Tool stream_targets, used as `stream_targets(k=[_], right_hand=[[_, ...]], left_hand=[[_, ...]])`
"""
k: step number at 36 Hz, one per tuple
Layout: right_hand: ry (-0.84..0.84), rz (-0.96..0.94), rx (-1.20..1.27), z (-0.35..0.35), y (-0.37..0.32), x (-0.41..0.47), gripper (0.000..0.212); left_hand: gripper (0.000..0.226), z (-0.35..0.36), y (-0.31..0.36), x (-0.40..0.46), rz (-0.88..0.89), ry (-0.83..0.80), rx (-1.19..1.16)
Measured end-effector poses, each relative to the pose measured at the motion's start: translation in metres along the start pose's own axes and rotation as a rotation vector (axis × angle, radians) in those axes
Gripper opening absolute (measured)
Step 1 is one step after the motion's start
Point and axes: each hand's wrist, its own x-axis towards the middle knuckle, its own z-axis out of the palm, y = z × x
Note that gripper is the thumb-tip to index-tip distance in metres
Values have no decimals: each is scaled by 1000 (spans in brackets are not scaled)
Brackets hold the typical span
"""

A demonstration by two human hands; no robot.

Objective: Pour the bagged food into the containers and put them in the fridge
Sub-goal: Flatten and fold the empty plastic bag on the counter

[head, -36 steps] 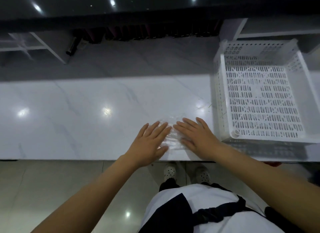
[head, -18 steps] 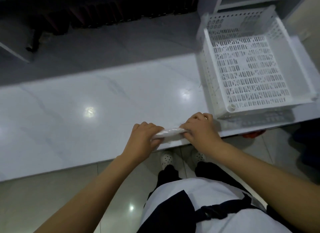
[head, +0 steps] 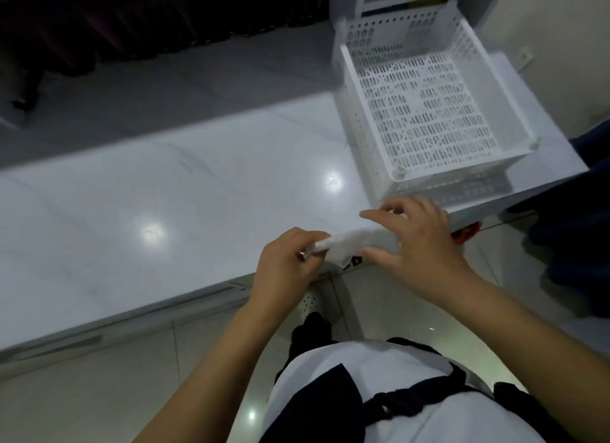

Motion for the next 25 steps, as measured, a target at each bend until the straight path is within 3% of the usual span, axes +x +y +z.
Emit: stream_targets(k=[5,10,19,25], right_hand=[[23,1,5,-7,20,-43,49],[53,107,72,-9,59,-107,41],[211,447,605,-40,116,-232,11],[363,712,930,-43,160,-295,10]], left_hand=[[24,30,39,-11,-49,-23,-146],[31,80,84,-34,-72,-164,-359],[31,173,150,-92,-142,-443,-652],[22,230,176,-128,-71,-524,-568]])
